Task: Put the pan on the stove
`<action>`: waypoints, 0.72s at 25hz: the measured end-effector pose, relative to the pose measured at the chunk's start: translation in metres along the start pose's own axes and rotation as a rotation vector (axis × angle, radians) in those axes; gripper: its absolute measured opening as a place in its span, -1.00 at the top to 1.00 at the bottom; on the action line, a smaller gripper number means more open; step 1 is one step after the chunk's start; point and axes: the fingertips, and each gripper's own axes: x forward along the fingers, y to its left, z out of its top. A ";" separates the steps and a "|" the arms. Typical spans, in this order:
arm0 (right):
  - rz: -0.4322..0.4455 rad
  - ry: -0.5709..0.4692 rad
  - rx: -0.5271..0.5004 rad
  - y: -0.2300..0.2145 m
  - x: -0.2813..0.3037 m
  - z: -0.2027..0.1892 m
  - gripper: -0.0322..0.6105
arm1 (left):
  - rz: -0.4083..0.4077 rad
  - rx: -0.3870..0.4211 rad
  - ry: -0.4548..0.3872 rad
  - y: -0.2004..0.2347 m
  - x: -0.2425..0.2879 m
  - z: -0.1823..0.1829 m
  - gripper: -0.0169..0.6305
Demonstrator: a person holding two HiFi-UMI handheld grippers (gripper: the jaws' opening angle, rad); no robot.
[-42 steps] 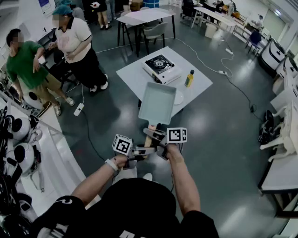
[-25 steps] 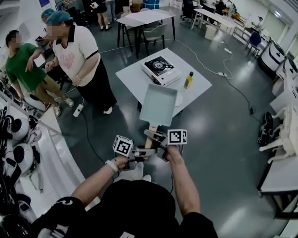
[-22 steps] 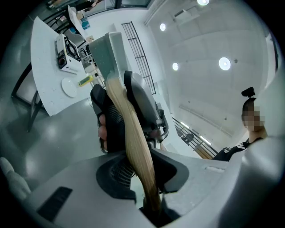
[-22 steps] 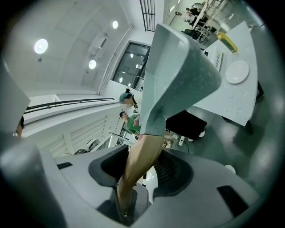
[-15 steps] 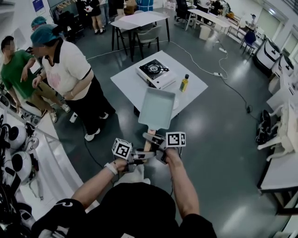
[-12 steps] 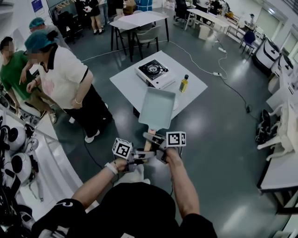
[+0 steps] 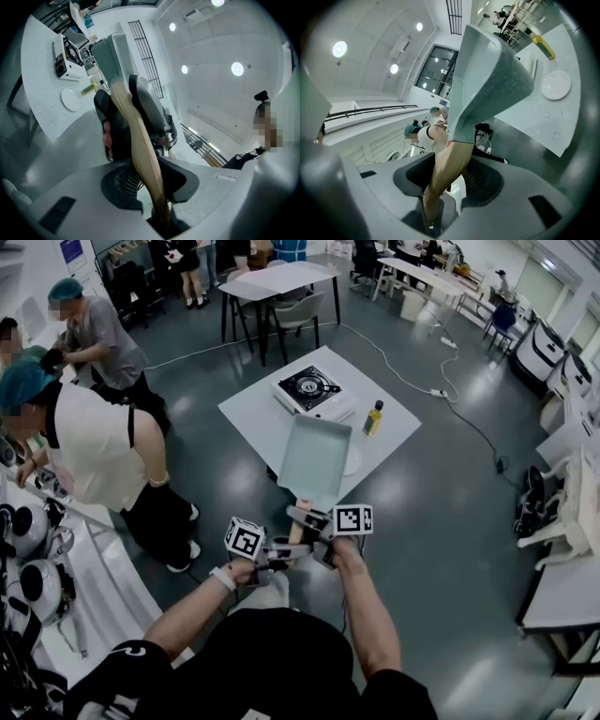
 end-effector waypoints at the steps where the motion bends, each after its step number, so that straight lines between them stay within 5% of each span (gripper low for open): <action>1: 0.055 -0.003 -0.016 0.005 0.007 0.008 0.38 | -0.002 0.001 -0.001 0.003 -0.001 0.007 0.71; 6: -0.084 0.012 0.019 -0.030 0.014 0.035 0.38 | 0.019 -0.003 0.002 0.023 -0.008 0.040 0.71; 14: -0.097 0.018 0.048 -0.047 0.047 0.081 0.38 | 0.002 -0.012 -0.001 0.044 -0.024 0.094 0.71; 18: -0.035 0.012 -0.003 -0.046 0.070 0.107 0.38 | 0.001 -0.009 0.001 0.055 -0.035 0.119 0.71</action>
